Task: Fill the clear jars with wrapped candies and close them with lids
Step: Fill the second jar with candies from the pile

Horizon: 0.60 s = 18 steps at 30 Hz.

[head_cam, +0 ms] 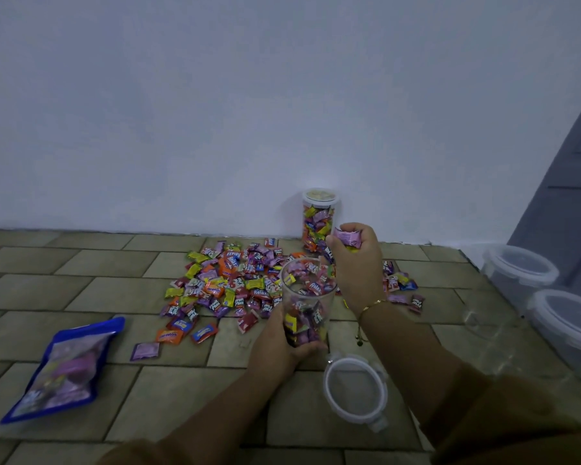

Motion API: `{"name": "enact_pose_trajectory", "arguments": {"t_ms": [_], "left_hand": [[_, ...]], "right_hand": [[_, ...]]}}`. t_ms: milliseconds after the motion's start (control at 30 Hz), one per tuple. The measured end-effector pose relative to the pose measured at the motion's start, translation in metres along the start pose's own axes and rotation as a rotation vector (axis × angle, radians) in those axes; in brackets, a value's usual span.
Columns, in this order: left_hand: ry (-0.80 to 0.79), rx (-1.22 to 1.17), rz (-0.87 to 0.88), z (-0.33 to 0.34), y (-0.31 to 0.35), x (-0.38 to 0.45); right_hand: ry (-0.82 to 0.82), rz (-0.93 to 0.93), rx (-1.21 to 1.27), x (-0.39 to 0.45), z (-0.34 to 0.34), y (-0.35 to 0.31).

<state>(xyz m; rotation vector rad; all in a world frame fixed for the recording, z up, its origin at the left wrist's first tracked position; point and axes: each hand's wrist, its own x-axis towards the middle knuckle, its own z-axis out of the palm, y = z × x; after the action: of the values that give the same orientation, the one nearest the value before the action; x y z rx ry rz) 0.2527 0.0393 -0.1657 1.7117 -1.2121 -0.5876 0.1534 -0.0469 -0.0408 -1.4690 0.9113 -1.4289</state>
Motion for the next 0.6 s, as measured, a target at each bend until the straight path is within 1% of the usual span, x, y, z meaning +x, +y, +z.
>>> {"name": "enact_pose_trajectory", "arguments": {"t_ms": [167, 333, 600], "left_hand": [[0.004, -0.013, 0.007, 0.002, -0.001, -0.001], [-0.004, -0.019, 0.002, 0.003, -0.006, 0.001], [-0.002, -0.001, 0.012, 0.003, -0.008, 0.003]], "right_hand": [[-0.035, 0.004, 0.005, -0.001, 0.004, 0.003], [-0.058, -0.083, -0.052, -0.006, 0.010, -0.002], [-0.206, -0.098, -0.115, -0.011, 0.007, 0.007]]}}
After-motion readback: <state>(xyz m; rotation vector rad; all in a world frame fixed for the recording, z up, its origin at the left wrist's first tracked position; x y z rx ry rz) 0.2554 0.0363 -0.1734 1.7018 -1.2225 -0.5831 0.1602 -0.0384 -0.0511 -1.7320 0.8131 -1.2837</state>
